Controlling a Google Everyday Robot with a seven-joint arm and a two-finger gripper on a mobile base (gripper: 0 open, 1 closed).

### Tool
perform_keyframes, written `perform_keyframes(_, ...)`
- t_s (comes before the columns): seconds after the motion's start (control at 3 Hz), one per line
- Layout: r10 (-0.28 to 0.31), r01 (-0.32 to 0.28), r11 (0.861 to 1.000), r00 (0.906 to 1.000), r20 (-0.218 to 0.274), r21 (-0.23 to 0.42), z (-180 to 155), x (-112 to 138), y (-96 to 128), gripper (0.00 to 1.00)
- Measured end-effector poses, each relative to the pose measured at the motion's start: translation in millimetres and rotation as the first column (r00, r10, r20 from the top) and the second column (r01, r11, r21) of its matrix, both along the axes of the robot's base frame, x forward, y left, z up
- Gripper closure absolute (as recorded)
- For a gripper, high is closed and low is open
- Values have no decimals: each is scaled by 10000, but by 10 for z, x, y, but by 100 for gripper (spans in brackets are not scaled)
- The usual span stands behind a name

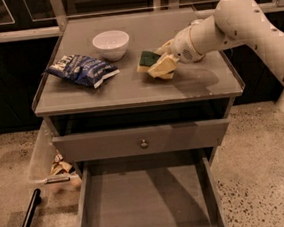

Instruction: Pick sponge from middle drawer and place on counter

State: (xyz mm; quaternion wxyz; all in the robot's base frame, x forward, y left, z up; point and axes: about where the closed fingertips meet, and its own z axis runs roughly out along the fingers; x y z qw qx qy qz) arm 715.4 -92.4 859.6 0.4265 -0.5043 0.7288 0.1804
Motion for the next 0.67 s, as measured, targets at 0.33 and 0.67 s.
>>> perform_keyframes(0.33,-88,88,10000,9999,-74,11,-19,14,-4,86)
perform_keyframes(0.67,-87,88,10000,9999,-75,11,-19,14,-4,63)
